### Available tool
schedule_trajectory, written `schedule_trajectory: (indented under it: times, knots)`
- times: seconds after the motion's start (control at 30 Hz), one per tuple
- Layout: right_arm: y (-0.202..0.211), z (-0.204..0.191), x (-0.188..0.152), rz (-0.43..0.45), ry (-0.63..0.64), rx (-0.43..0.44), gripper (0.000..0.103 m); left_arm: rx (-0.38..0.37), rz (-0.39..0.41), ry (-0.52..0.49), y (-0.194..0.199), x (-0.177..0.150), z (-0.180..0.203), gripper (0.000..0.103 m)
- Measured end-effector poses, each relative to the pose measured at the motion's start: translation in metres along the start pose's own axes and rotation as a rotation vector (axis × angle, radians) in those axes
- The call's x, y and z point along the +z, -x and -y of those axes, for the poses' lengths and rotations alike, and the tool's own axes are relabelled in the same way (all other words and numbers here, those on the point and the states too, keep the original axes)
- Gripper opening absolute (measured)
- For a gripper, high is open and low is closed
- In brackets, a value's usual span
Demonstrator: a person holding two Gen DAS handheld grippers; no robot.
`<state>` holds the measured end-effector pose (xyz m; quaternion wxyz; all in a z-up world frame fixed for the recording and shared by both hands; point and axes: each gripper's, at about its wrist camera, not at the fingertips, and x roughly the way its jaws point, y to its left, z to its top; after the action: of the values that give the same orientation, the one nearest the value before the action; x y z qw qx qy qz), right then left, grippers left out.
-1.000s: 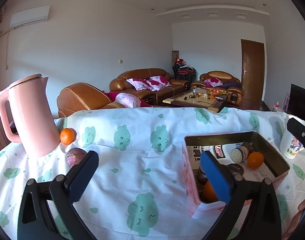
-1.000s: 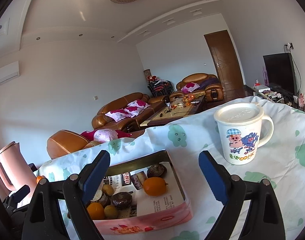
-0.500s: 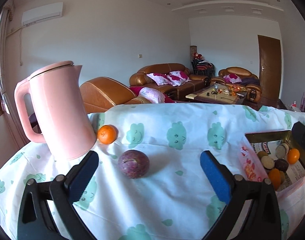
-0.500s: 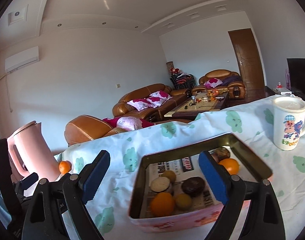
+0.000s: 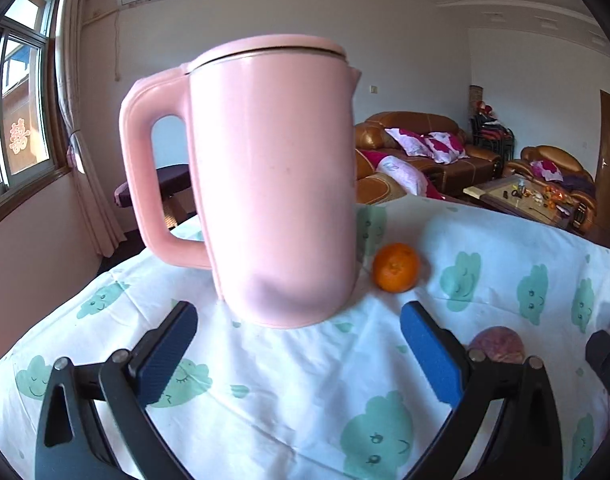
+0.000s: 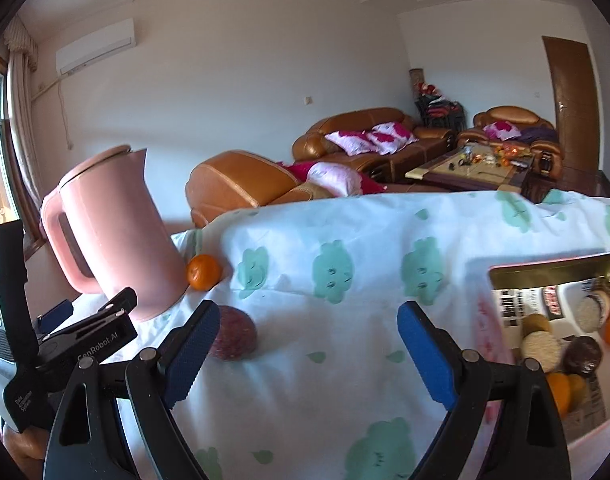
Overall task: Organize fruits
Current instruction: 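Grasp the purple fruit with the right tool while the left tool grasps the last orange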
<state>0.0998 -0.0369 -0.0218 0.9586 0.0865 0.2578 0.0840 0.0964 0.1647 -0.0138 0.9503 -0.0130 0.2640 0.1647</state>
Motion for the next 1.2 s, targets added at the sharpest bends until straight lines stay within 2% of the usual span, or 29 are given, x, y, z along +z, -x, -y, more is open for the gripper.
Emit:
schedule_trajectory:
  times: [0.13,0.3,0.4,0.43,0.47,0.57,0.67,0.73,0.8,0.9,1.0,1.13,1.2]
  knots:
    - [-0.046,-0.026,0.0,-0.16,0.052,0.073,0.091,0.036,-0.035,-0.022,-0.01,0.0,-0.005,0.103]
    - [-0.086,-0.043,-0.003,-0.292,0.061,0.095,0.09,0.039,-0.063,-0.043,-0.015,-0.001,-0.002,0.103]
    - [-0.098,-0.044,-0.006,-0.369,0.054,0.107,0.067,0.001,-0.1,-0.032,-0.02,-0.001,-0.004,0.103]
    - [-0.096,-0.042,-0.005,-0.356,0.039,0.127,0.056,-0.002,-0.106,-0.026,-0.02,-0.001,-0.004,0.103]
    - [-0.094,-0.039,-0.005,-0.356,0.027,0.163,0.055,0.0,-0.107,-0.028,-0.021,-0.002,-0.003,0.103]
    - [-0.09,-0.03,-0.006,-0.345,-0.021,0.159,0.055,-0.008,-0.093,-0.061,-0.018,-0.003,0.006,0.103]
    - [-0.074,-0.002,-0.002,-0.261,-0.132,0.111,0.055,-0.059,-0.065,-0.083,-0.01,0.003,0.021,0.103]
    - [-0.06,0.016,0.006,-0.185,-0.167,0.033,0.055,-0.099,-0.06,-0.12,-0.01,0.012,0.041,0.103]
    - [-0.047,0.034,0.013,-0.116,-0.192,-0.027,0.055,-0.108,-0.056,-0.156,-0.017,0.023,0.065,0.103]
    - [-0.037,0.05,0.019,-0.057,-0.189,-0.097,0.055,-0.086,-0.069,-0.195,-0.038,0.033,0.1,0.102]
    - [-0.037,0.061,0.021,-0.049,-0.229,-0.097,0.055,-0.016,-0.147,-0.212,-0.068,0.034,0.126,0.095]
    - [-0.044,0.065,0.022,-0.07,-0.243,-0.082,0.055,0.091,-0.211,-0.174,-0.093,0.034,0.14,0.093]
    - [-0.046,0.065,0.023,-0.075,-0.246,-0.072,0.055,0.133,-0.259,-0.111,-0.103,0.034,0.137,0.093]
